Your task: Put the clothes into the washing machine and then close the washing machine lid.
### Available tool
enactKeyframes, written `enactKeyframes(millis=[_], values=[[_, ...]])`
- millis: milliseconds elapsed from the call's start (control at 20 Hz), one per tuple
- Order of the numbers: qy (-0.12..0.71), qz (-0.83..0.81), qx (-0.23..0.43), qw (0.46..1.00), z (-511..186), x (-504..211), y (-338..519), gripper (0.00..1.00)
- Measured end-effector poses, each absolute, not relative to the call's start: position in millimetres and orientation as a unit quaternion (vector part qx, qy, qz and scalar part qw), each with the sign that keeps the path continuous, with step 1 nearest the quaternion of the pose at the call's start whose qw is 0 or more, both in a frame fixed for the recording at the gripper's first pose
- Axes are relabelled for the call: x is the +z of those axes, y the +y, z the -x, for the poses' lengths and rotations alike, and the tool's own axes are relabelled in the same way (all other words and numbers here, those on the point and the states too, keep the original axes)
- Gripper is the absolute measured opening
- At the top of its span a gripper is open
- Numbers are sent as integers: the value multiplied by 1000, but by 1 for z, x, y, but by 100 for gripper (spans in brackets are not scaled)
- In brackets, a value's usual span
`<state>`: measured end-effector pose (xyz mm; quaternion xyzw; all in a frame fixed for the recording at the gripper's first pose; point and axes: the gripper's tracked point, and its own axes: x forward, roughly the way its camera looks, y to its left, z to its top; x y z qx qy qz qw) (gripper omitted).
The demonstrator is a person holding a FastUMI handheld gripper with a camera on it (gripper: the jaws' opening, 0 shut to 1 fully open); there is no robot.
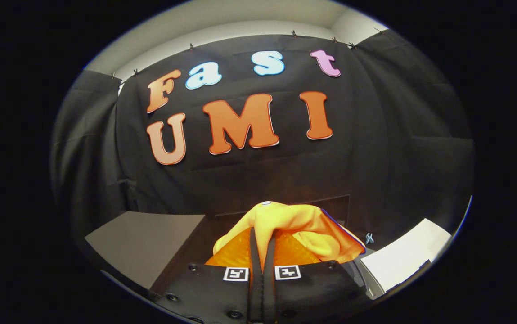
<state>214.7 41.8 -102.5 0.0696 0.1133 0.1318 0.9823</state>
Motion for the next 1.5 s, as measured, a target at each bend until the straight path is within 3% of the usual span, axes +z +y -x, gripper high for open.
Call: enactKeyframes(millis=[750,1150,1500], values=[[295,-7,161,942,-306,-310,46,8],[430,-13,141,892,-290,-426,37,8],[506,-14,116,855,-283,-480,36,8]])
